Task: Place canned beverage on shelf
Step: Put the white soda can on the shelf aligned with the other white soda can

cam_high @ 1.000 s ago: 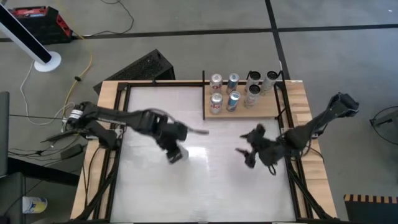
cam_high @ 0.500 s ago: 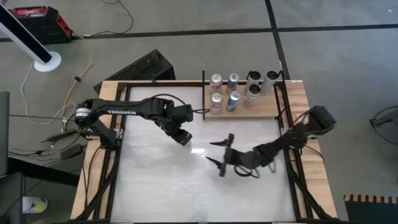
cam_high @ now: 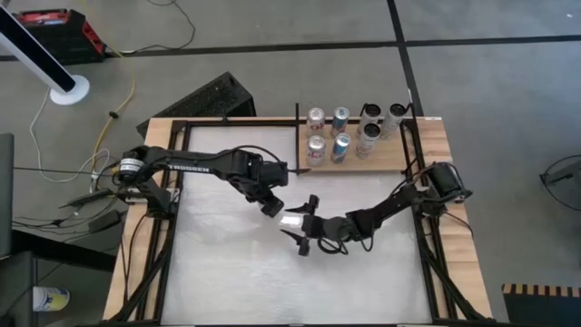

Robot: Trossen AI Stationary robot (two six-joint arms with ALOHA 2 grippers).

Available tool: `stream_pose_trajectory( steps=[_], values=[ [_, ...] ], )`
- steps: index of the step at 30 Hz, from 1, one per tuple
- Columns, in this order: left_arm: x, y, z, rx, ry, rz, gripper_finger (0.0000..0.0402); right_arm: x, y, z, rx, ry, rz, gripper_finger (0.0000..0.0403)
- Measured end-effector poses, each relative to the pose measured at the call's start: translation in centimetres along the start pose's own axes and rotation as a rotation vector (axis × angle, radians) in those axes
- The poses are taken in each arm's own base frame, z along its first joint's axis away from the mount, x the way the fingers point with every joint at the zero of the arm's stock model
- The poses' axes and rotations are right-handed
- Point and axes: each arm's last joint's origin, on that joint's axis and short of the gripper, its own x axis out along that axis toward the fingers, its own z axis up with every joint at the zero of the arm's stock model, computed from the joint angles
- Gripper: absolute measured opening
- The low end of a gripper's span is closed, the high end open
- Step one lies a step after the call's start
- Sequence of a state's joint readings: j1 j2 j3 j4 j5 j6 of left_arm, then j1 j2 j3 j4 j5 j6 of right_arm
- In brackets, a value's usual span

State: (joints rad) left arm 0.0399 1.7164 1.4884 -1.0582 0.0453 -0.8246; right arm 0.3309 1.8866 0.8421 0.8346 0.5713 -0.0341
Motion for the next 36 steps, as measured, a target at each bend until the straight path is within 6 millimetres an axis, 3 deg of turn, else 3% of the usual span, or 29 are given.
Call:
stream_pose_trajectory(
  steps=[4,13,18,23,27,31,36],
  values=[
    [0.2,-0.1,0.1,0.0,-0.004,0.002,0.0365,0.0,0.0,-0.1,-0.007,0.012,0.001,0.032],
    [-1.4,0.3,0.7,0.028,-0.01,-0.04,0.0372,-0.4,0.3,0.1,-0.012,0.024,0.013,0.032],
    [-3.5,0.4,0.7,0.112,-0.045,-0.056,0.0372,-1.6,0.0,1.5,-0.006,0.067,0.026,0.032],
    [-7.5,0.9,0.1,0.227,-0.2,-0.053,0.0373,-2.7,-2.1,4.2,0.075,0.074,0.038,0.032],
    [-11.7,2.3,-1.8,0.333,-0.409,0.041,0.0373,-2.3,-3.9,5.3,0.132,0.055,0.131,0.032],
    [-14.7,4.7,-5.1,0.389,-0.58,0.092,0.0373,-0.6,-5.1,5.8,0.144,0.064,0.153,0.032],
    [-14.8,8.6,-10.0,0.373,-0.782,-0.002,0.0373,1.7,-5.9,6.9,0.096,0.063,0.128,0.032]
  ],
)
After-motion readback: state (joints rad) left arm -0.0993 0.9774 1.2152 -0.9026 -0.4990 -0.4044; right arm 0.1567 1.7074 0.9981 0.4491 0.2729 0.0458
